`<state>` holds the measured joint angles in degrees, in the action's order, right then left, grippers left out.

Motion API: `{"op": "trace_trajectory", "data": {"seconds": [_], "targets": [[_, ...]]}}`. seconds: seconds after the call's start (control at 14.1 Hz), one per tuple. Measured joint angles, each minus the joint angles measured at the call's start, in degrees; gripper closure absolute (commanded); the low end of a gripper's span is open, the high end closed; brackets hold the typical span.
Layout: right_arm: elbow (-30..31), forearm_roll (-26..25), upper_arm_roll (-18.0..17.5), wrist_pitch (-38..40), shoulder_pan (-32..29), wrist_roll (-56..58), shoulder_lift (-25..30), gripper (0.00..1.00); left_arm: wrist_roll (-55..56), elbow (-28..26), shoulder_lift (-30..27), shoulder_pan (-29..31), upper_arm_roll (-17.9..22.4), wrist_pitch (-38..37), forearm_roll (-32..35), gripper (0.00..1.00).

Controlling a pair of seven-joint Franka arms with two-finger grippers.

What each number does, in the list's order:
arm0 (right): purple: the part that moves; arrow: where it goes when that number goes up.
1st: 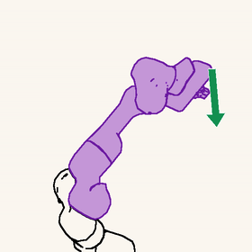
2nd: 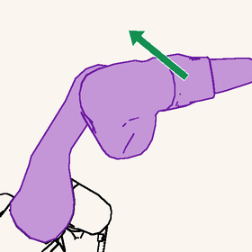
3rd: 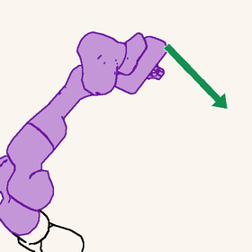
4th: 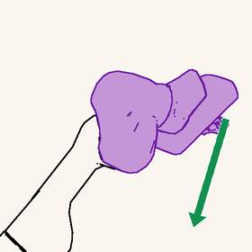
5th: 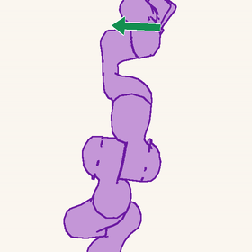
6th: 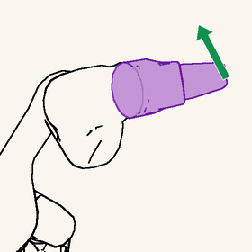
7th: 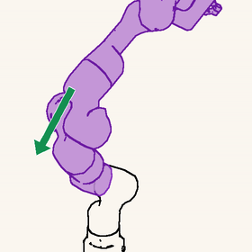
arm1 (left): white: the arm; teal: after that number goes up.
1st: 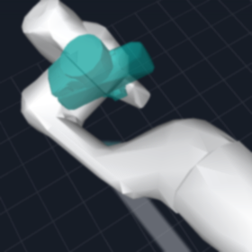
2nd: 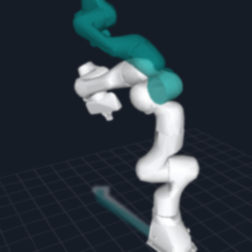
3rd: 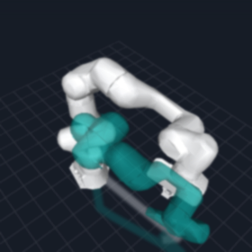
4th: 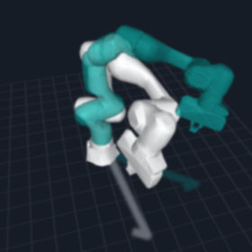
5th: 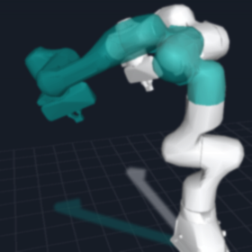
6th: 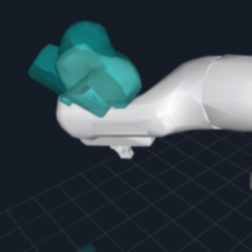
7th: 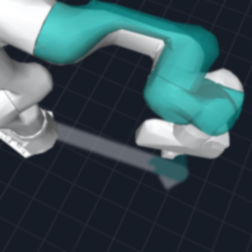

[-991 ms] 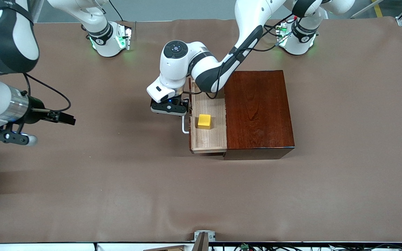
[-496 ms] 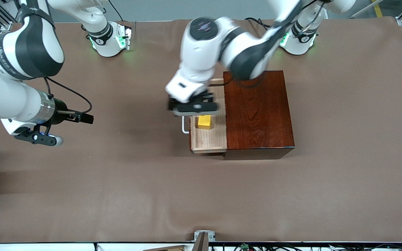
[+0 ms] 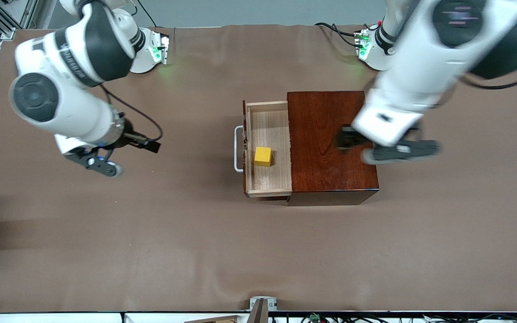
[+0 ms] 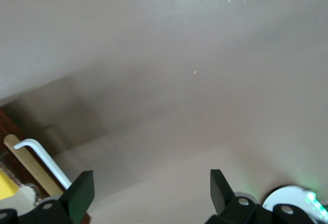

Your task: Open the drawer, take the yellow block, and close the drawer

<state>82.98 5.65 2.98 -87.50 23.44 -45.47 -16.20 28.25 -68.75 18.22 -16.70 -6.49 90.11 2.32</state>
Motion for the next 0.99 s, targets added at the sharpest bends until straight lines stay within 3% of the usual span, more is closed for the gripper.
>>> {"op": "trace_trajectory", "data": {"seconds": [0.42,0.99], "targets": [[0.0,0.0,0.0,-3.5,9.0,-21.3,-0.2,0.00,-10.7,-8.9,-8.0,12.7,-0.1,-0.8,-2.2,0.00],[0.0,0.0,0.0,-11.5,17.5,-46.1,-4.2,0.00,-19.2,-16.7,-13.6,15.1,-0.1,-0.1,-2.2,0.00]]}}
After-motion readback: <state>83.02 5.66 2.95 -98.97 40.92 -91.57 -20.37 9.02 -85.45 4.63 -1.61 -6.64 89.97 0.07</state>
